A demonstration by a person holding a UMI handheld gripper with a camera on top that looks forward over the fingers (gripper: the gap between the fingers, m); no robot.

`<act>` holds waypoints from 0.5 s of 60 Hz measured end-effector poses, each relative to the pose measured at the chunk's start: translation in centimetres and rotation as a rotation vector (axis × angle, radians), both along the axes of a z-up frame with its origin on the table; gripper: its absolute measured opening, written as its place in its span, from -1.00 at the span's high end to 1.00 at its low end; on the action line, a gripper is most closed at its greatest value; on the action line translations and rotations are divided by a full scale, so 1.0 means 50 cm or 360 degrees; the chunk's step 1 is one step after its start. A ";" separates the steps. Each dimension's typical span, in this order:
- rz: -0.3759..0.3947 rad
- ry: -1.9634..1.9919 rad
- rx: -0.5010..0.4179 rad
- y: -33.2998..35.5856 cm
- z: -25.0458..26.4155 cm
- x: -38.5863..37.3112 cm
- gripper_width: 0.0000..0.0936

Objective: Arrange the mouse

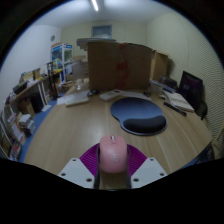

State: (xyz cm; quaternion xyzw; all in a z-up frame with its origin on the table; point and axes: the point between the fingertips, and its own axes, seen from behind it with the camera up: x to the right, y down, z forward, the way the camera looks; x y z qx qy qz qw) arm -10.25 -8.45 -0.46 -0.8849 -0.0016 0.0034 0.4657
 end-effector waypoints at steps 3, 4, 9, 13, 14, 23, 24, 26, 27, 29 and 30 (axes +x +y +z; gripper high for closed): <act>0.0055 0.0028 0.0069 0.012 0.063 -0.019 0.25; 0.0069 0.0020 0.0108 0.022 0.089 -0.020 0.25; 0.0123 -0.0023 0.0348 0.093 0.255 -0.004 0.25; 0.0100 -0.0011 0.0482 0.173 0.346 0.036 0.25; 0.0090 -0.0005 0.0496 0.187 0.357 0.049 0.25; 0.0032 -0.0036 0.0419 0.348 0.266 0.170 0.26; 0.0025 -0.0042 0.0382 0.359 0.250 0.177 0.26; 0.0023 -0.0039 0.0321 0.378 0.202 0.192 0.26; 0.0024 -0.0027 0.0292 0.386 0.181 0.195 0.25; 0.0028 0.0005 0.0237 0.396 0.144 0.200 0.26; 0.0031 0.0014 0.0208 0.399 0.133 0.200 0.26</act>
